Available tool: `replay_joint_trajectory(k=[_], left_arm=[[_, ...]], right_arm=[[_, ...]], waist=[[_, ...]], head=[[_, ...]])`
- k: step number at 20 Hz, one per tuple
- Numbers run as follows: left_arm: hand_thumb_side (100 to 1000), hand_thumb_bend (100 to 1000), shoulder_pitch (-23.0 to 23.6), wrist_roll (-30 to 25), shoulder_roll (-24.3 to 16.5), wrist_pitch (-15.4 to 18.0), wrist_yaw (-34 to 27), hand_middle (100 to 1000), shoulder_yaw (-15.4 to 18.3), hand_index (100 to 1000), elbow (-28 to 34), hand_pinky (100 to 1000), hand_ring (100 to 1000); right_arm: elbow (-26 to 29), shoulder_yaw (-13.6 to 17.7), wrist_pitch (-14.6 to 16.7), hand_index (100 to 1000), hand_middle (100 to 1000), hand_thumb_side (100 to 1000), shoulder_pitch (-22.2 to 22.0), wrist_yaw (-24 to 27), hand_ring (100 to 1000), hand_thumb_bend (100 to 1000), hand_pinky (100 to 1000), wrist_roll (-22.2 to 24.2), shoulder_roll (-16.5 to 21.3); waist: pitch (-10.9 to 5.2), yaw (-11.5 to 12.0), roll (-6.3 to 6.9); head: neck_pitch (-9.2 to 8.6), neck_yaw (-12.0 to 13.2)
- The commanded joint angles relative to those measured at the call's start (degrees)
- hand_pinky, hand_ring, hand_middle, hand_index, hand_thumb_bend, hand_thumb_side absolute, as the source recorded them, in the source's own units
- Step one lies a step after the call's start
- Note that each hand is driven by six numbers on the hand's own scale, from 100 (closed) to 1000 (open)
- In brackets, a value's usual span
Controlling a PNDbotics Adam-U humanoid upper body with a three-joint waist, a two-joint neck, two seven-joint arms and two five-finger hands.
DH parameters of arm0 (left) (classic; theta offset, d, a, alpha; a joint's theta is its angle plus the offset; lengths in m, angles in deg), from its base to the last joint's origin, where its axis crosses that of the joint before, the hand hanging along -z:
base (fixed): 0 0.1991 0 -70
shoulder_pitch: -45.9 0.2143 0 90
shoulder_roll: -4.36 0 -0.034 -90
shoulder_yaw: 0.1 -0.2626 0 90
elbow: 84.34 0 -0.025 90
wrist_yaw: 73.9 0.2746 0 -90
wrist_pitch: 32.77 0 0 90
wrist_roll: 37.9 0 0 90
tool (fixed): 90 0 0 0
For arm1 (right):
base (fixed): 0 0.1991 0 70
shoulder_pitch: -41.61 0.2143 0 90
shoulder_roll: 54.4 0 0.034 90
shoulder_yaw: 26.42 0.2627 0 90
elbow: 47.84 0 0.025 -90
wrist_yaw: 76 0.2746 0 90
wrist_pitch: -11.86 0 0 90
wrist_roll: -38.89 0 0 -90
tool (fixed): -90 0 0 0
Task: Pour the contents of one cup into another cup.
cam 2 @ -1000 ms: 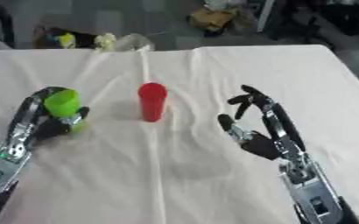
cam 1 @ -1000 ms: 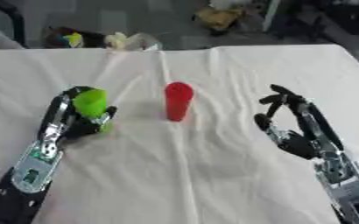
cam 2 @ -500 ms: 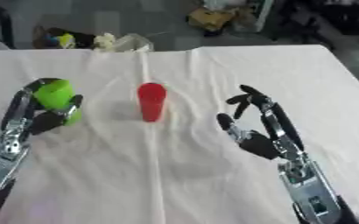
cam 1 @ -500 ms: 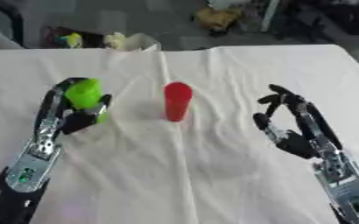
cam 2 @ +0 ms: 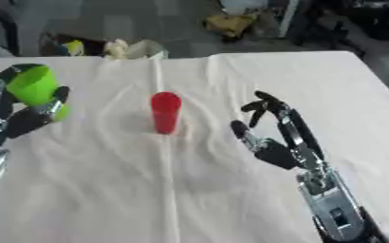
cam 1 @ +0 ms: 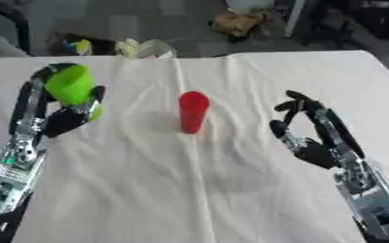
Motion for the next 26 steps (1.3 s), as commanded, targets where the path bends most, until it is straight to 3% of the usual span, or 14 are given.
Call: replay_joint_trajectory(k=[1, 12, 16, 26], left_arm=[[191, 150, 0.0, -1.5, -3.0, -0.3, -0.3, 359, -0.9, 732, 4.7, 199, 252], [214, 114, 1.6, -5.1, -2.9, -2.1, -3.3, 361, -3.4, 733, 11.2, 206, 255], [219, 100, 1.8, -5.6, -2.3, -2.6, -4.4, 362, -3.9, 733, 12.3, 207, 255], [224, 100, 1.4, -6.5, -0.7, -3.2, -5.4, 363, -4.8, 734, 14.1, 212, 257]], right_arm=[[-1.9, -0.8, 0.3, 702, 401, 693, 1.7, 1.8, 967, 402, 907, 1.0, 2.4], [-14.4, -3.4, 3.1, 708, 412, 681, 8.8, 1.9, 982, 424, 909, 1.3, 4.0], [-17.9, -3.1, 4.0, 730, 458, 651, 11.6, -0.3, 1000, 451, 923, -0.7, 3.9], [-24.6, -3.6, 5.5, 743, 468, 619, 17.1, -7.4, 1000, 484, 925, -5.4, 3.6]], waist=[[-1.16, 0.4, 0.26], [-1.21, 5.1, 1.51], [-1.01, 6.5, 1.78], [-0.33, 8.8, 2.6]], head=[[-0.32, -0.6], [-1.74, -2.8], [-2.37, -3.7], [-3.52, -5.8]])
